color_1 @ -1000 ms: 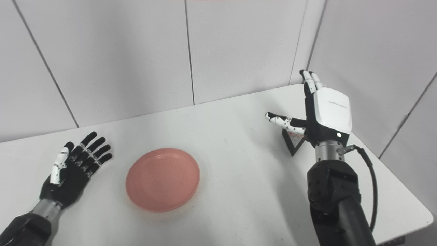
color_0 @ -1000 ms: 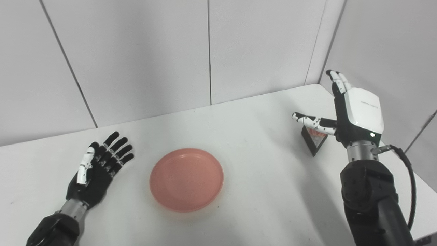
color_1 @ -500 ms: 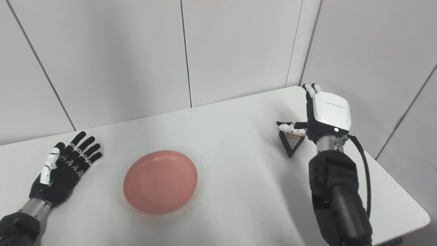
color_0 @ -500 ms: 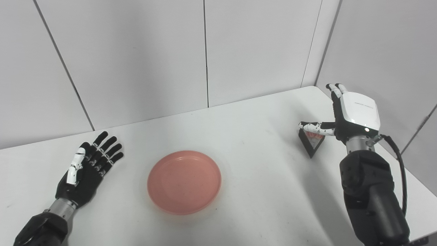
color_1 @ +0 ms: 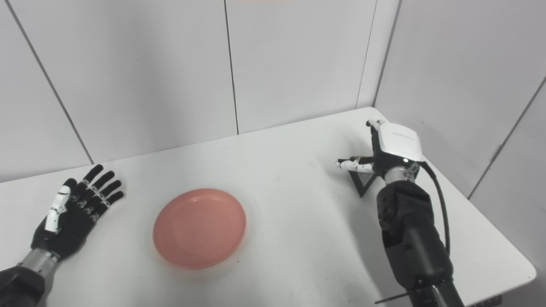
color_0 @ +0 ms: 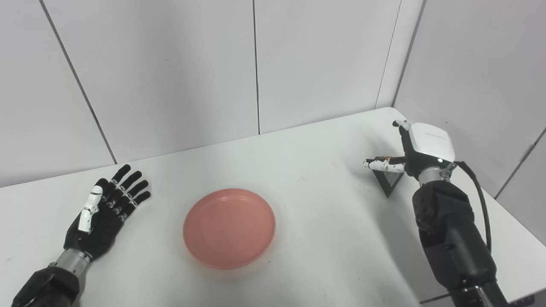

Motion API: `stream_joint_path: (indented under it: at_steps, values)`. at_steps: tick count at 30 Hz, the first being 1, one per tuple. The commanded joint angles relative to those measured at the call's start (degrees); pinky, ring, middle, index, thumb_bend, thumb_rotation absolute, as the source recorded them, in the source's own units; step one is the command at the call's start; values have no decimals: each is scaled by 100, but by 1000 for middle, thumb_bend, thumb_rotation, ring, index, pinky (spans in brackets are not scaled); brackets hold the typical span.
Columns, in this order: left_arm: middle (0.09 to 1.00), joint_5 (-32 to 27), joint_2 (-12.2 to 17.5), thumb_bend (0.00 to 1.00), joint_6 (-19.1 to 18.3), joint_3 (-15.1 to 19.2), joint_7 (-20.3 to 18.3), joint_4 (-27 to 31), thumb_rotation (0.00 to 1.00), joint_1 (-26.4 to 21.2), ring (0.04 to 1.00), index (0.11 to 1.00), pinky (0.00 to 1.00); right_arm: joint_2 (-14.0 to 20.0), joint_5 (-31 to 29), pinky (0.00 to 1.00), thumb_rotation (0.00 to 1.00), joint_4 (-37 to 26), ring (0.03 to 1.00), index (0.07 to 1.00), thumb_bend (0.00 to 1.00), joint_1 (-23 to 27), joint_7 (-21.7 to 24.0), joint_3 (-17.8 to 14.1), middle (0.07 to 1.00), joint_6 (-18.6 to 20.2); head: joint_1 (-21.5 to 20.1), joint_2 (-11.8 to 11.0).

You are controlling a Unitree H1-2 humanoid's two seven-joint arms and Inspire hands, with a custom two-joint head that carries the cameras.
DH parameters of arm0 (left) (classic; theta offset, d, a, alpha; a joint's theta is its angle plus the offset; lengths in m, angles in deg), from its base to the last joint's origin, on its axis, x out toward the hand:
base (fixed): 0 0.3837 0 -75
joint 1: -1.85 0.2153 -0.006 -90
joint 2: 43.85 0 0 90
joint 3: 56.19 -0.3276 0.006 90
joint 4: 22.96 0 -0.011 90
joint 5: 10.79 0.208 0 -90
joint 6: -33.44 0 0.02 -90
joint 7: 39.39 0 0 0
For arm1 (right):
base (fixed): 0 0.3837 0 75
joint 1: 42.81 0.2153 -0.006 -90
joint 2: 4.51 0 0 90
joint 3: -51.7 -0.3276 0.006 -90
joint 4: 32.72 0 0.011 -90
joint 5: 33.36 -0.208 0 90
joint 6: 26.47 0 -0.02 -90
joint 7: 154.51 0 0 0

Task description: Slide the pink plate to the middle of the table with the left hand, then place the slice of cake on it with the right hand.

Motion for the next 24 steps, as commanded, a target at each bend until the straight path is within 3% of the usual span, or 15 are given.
stream_joint_path:
  at_steps: [1, 24]
  values:
    - [915, 405, 24, 554, -350, -114, 224, -549, 797, 628, 885, 920, 855, 182, -19, 609, 599, 13, 809, 857, 857, 259, -221, -23, 898, 18, -8, -6]
    - [896, 420, 113, 599, -359, -131, 188, -514, 744, 656, 862, 897, 826, 302, -564, 654, 493, 1300, 833, 856, 853, 659, -632, 38, 896, 19, -9, 162]
